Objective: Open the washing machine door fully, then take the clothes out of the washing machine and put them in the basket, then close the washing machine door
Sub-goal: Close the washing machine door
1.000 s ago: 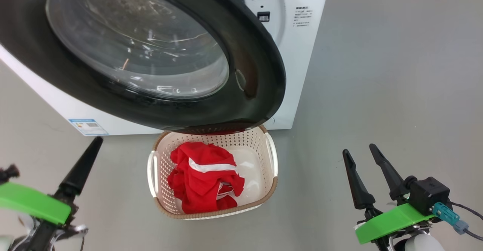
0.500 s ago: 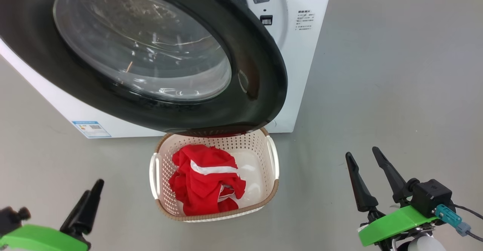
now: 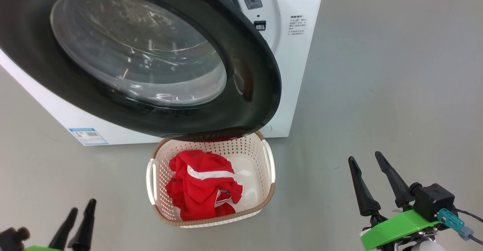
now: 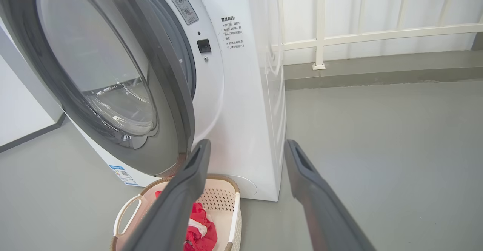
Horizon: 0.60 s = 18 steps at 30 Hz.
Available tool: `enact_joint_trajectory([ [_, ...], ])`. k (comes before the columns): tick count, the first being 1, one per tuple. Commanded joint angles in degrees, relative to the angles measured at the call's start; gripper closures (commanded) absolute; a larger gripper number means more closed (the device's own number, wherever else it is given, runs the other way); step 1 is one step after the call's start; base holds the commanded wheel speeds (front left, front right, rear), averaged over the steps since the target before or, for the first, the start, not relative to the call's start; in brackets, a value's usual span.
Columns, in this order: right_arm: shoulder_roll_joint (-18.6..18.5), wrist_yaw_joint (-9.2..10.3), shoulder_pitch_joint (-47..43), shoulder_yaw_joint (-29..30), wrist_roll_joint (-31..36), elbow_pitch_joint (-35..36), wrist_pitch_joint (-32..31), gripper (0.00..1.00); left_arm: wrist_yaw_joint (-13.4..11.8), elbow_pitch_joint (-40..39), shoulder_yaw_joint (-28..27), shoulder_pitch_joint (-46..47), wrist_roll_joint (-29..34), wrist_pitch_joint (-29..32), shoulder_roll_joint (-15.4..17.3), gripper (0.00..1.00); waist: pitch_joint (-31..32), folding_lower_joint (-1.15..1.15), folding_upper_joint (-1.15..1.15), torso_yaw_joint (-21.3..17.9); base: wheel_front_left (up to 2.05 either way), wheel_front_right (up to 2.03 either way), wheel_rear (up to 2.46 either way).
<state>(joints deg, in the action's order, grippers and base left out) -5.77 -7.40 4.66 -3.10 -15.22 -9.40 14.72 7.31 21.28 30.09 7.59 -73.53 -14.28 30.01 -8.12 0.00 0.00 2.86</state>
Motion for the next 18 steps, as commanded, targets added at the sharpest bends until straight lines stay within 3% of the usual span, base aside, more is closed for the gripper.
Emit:
enact_joint_trajectory([
  [1, -0.4, -0.09, -0.2, -1.3, -0.7, 1.5, 0.3, 0.0, 0.2, -0.3, -3.3, 2.5, 1.6, -0.7, 2.0, 0.0, 0.2, 0.0, 0.0, -0.1, 0.0, 0.0, 0.0],
  [9, -0.8, -0.09, -1.0, -1.2, -0.8, 1.4, 0.3, 0.0, 0.2, -1.7, -14.3, -0.2, 15.5, -0.7, -2.8, 0.0, 1.0, 0.0, 0.0, -0.2, 0.0, 0.0, 0.0],
  [18, -1.0, -0.09, -1.9, -1.0, -0.9, 1.5, 0.3, 0.0, 0.2, -4.9, -22.5, -3.9, 31.3, -0.7, -7.4, 0.0, 2.1, 0.0, 0.0, -0.3, 0.0, 0.0, 0.0],
])
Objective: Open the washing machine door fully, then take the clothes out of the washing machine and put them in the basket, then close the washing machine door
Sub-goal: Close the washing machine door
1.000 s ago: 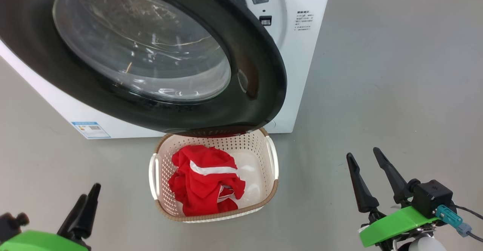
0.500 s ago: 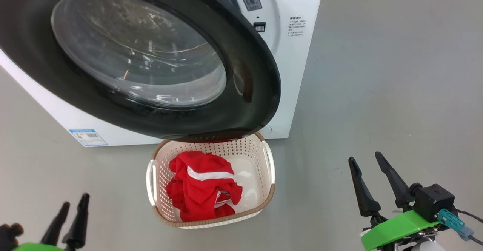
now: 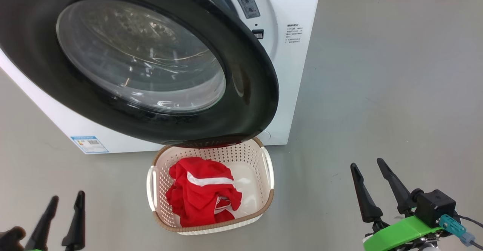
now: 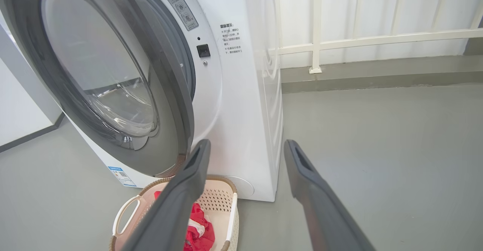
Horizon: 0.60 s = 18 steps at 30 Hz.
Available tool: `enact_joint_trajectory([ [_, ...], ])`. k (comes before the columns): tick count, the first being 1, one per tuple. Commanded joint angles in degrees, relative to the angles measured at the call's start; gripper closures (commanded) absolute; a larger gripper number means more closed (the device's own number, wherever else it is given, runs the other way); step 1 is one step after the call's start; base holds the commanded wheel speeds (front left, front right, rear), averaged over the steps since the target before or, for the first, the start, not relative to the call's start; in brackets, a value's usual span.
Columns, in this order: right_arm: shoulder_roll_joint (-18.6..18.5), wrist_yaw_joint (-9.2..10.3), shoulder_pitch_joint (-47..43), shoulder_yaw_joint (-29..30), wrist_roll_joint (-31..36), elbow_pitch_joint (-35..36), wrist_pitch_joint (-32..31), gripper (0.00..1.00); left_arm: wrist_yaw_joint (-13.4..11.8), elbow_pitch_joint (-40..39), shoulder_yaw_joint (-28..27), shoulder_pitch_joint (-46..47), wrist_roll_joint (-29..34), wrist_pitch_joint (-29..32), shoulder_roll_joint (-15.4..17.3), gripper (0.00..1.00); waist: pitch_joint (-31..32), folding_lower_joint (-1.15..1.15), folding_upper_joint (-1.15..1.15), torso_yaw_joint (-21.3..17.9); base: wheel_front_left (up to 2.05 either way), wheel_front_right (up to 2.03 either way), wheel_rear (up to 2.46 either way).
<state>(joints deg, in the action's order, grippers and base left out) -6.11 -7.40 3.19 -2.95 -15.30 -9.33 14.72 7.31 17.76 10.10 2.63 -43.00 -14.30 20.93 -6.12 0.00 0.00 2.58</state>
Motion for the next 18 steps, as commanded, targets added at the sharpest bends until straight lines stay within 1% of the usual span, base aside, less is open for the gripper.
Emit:
enact_joint_trajectory([
  [1, -0.7, -0.09, -0.5, -1.2, -0.8, 1.5, 0.3, 0.0, 0.2, -1.8, -3.5, 0.6, 2.8, -0.7, 1.1, 0.0, 0.2, 0.0, 0.0, -0.1, 0.0, 0.0, 0.0],
  [3, -0.7, -0.09, -0.7, -1.2, -0.9, 1.6, 0.3, 0.0, 0.2, -3.1, -6.4, 0.1, 6.1, -0.7, -0.6, 0.0, 0.2, 0.0, 0.0, 0.0, 0.0, 0.0, 0.0],
  [5, -0.7, -0.09, -0.8, -1.2, -0.9, 1.8, 0.3, 0.0, 0.2, -4.0, -7.5, -0.5, 9.9, -0.7, -1.6, 0.0, 0.3, 0.0, 0.0, 0.0, 0.0, 0.0, 0.0],
  [8, -0.8, -0.09, -0.8, -1.2, -0.9, 1.8, 0.3, 0.0, 0.2, -4.9, -9.1, -1.0, 12.5, -0.7, -3.2, 0.0, 0.3, 0.0, 0.0, 0.0, 0.0, 0.0, 0.0],
  [11, -0.8, -0.09, -0.9, -1.2, -0.9, 1.9, 0.3, 0.0, 0.2, -5.3, -10.3, -1.4, 15.4, -0.7, -4.0, 0.0, 0.4, 0.0, 0.0, -0.1, 0.0, 0.0, 0.0],
  [18, -0.5, -0.09, -1.0, -1.1, -0.9, 1.8, 0.3, 0.0, 0.2, -5.2, -12.0, -1.9, 19.8, -0.7, -5.8, 0.0, 0.5, 0.0, 0.0, -0.2, 0.0, 0.0, 0.0],
])
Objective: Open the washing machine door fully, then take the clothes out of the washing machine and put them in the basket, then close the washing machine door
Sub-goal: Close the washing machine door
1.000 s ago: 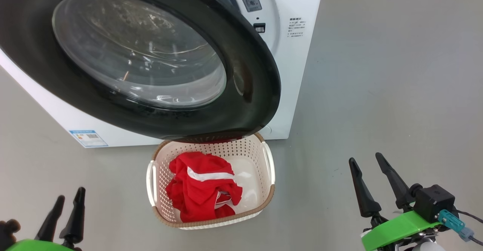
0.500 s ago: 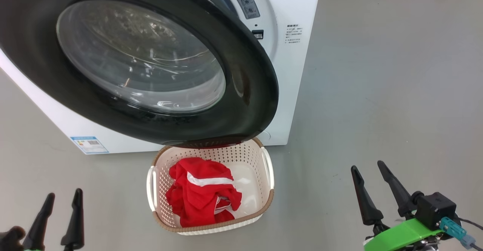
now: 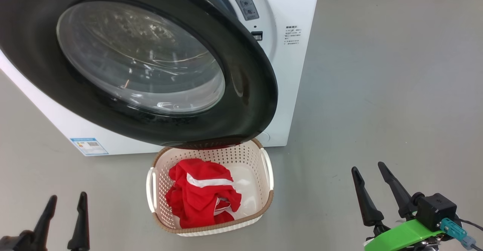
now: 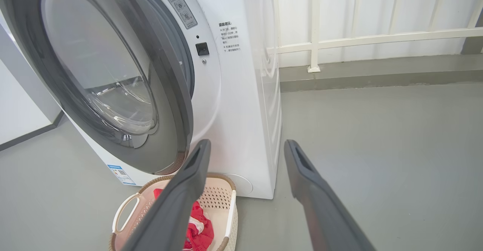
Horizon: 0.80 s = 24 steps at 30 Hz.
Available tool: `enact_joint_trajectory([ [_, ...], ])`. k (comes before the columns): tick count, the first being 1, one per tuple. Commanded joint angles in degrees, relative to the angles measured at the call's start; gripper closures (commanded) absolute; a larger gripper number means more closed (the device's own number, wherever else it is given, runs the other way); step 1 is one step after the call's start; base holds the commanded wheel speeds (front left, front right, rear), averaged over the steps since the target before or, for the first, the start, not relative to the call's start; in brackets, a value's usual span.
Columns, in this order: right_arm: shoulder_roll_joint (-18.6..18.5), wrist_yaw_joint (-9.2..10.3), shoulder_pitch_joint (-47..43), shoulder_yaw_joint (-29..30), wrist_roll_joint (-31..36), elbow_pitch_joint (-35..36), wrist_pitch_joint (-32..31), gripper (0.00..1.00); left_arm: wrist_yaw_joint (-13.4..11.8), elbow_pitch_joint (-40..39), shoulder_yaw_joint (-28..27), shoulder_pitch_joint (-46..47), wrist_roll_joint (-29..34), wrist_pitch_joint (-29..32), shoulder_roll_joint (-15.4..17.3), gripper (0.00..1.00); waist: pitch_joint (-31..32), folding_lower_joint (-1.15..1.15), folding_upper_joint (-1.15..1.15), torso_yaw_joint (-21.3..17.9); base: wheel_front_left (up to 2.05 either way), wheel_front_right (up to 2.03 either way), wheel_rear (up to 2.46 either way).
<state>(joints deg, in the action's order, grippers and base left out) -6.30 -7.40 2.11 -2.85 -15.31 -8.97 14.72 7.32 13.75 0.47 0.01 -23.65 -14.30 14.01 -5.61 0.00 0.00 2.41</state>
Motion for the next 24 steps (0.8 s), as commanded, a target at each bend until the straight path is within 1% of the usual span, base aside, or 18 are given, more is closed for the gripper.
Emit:
enact_joint_trajectory([
  [1, -0.3, -0.09, 0.1, -1.2, -0.9, 1.4, 0.3, 0.0, 0.2, -1.0, -2.5, 0.6, 0.9, -0.7, 0.9, 0.0, 0.0, 0.0, 0.0, 0.0, 0.0, 0.0, 0.0],
  [7, -0.1, -0.09, 0.1, -1.3, -0.8, 1.2, 0.3, 0.0, 0.2, 0.8, -3.4, 0.6, 2.5, -0.7, -0.4, 0.0, -0.4, 0.0, 0.0, 0.0, 0.0, 0.0, 0.0],
  [21, 0.0, -0.09, 0.7, -1.4, -0.8, 1.2, 0.3, 0.0, 0.2, -0.3, -3.6, 0.8, 3.7, -0.7, -1.4, 0.0, -0.2, 0.0, 0.0, 1.1, 0.0, 0.0, 0.0],
  [22, 0.0, -0.09, 0.8, -1.6, -1.0, 1.1, 0.3, 0.11, 0.2, -0.3, -3.4, 0.9, 3.7, -0.7, -1.5, 0.0, -0.1, 0.0, 0.0, 1.3, 0.0, 0.0, 0.0],
  [24, -0.1, -0.09, 1.1, -1.9, -1.3, 1.1, 0.3, 0.64, 0.2, -0.4, -3.1, 1.0, 3.8, -0.7, -1.6, 0.0, -0.1, 0.0, 0.0, 1.9, 0.0, 0.0, 0.0],
])
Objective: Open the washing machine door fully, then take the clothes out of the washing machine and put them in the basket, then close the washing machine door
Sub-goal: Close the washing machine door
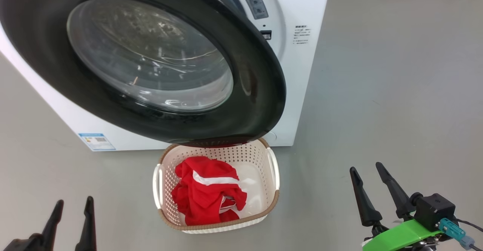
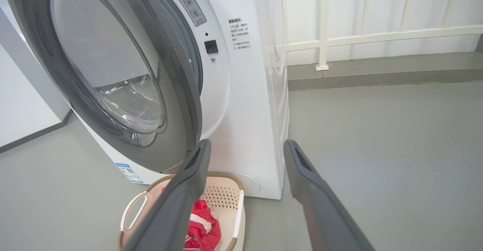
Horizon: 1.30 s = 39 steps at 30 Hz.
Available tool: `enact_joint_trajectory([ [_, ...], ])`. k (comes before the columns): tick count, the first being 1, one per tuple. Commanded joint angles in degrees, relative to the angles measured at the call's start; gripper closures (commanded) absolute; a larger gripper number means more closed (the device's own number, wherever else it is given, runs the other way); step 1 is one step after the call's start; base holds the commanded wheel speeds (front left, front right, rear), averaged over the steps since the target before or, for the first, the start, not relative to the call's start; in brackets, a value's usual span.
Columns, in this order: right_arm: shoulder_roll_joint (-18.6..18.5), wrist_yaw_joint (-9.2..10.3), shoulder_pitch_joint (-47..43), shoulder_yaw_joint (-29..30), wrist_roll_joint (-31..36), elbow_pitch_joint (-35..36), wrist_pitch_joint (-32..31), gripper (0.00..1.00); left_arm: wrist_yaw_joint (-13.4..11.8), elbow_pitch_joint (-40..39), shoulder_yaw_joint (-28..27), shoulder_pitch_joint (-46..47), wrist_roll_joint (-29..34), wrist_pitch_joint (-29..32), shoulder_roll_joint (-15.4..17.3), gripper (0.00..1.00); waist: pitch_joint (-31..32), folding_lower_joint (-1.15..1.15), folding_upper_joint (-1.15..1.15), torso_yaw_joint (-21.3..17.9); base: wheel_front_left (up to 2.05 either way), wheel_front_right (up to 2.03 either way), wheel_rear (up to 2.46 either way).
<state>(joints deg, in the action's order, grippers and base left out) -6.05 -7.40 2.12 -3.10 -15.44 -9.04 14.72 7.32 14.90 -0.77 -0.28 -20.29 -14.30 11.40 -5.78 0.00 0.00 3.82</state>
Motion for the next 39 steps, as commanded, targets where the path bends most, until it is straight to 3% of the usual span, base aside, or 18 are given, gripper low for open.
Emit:
enact_joint_trajectory([
  [1, -0.3, -0.09, 1.1, -1.6, -1.1, 1.2, 0.3, 0.64, 0.2, -1.5, -1.8, 1.3, 0.4, -0.7, 1.0, 0.0, 0.1, 0.0, 0.0, 0.5, 0.0, 0.0, 0.0],
  [3, -0.3, -0.09, 1.7, -2.5, -1.7, 1.1, 0.3, 1.0, 0.2, -1.7, -1.3, 1.3, 0.6, -0.7, 0.6, 0.0, 0.3, 0.0, 0.0, 1.5, 0.0, 0.0, 0.0],
  [16, 0.3, -0.09, 8.3, -7.6, -2.9, -1.5, 0.3, 1.0, 0.2, -2.9, -0.7, 0.3, 1.6, -0.7, -2.5, 0.0, -0.4, 0.0, 0.0, 7.1, 0.0, 0.0, 0.0],
  [28, 0.7, -0.09, 16.8, -8.3, -2.8, -5.8, 0.3, 1.0, 0.2, -3.5, 0.5, 2.5, 1.9, -0.7, -4.5, 0.0, -3.6, 0.0, 0.0, 11.8, 0.0, 0.0, 0.0],
  [39, 0.9, -0.09, 23.4, -7.2, -2.9, -8.4, 0.3, 1.0, 0.2, -3.6, 1.5, 4.8, 1.1, -0.7, -5.1, 0.0, -6.6, 0.0, 0.0, 13.4, 0.0, 0.0, 0.0],
])
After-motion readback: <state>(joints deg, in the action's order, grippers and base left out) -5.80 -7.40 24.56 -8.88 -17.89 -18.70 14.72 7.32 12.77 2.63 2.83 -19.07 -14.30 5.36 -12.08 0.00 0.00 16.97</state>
